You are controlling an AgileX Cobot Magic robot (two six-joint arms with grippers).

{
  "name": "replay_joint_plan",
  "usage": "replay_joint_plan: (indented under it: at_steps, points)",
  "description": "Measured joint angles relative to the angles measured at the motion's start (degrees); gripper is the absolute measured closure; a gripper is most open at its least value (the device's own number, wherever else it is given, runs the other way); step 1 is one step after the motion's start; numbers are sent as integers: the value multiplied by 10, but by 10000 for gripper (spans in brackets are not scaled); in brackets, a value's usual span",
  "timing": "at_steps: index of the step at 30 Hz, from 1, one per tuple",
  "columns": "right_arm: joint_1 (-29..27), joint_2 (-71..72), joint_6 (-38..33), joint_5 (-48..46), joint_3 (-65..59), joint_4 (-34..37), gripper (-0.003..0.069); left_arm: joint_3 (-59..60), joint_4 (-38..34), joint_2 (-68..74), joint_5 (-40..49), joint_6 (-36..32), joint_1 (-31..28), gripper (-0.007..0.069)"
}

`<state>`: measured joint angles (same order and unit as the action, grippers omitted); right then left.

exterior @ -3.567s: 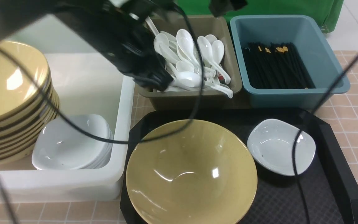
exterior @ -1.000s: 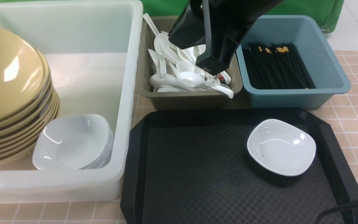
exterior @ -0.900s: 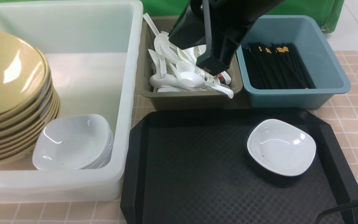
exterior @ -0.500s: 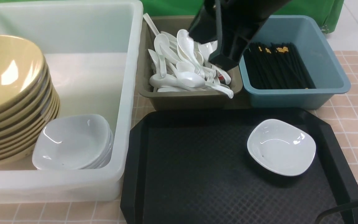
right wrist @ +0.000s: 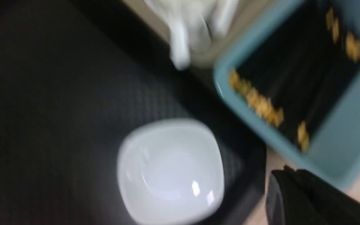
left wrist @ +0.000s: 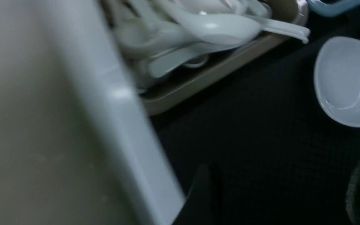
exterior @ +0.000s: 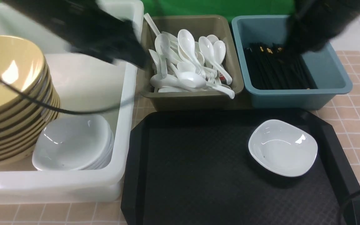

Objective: On brown table put chopsticks spoon bowls plates into blue grey white boxes.
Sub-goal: 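Grasp the small white bowl on the black tray by its rim with the left gripper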

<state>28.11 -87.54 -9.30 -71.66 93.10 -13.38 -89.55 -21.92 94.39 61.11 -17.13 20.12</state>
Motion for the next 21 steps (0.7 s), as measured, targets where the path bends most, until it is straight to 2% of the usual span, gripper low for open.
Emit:
replay_joint_plan:
  at_steps: [2, 3, 10, 14, 21]
  points:
    - [-22, 17, 8, 0, -33, -1, 600, -5, -1, 29, -20, 0, 35, 114]
    - [-41, 40, 20, -1, -69, 0, 598, -18, -6, 76, -53, 0, 81, 114]
    - [-62, 145, 37, 18, -173, 0, 589, -93, -10, 220, -131, -1, 188, 114]
    - [-63, 184, 44, 45, -205, 3, 587, -119, -10, 287, -157, 1, 207, 114]
    - [-63, 193, 45, 65, -220, 5, 582, -123, -5, 337, -181, 22, 208, 114]
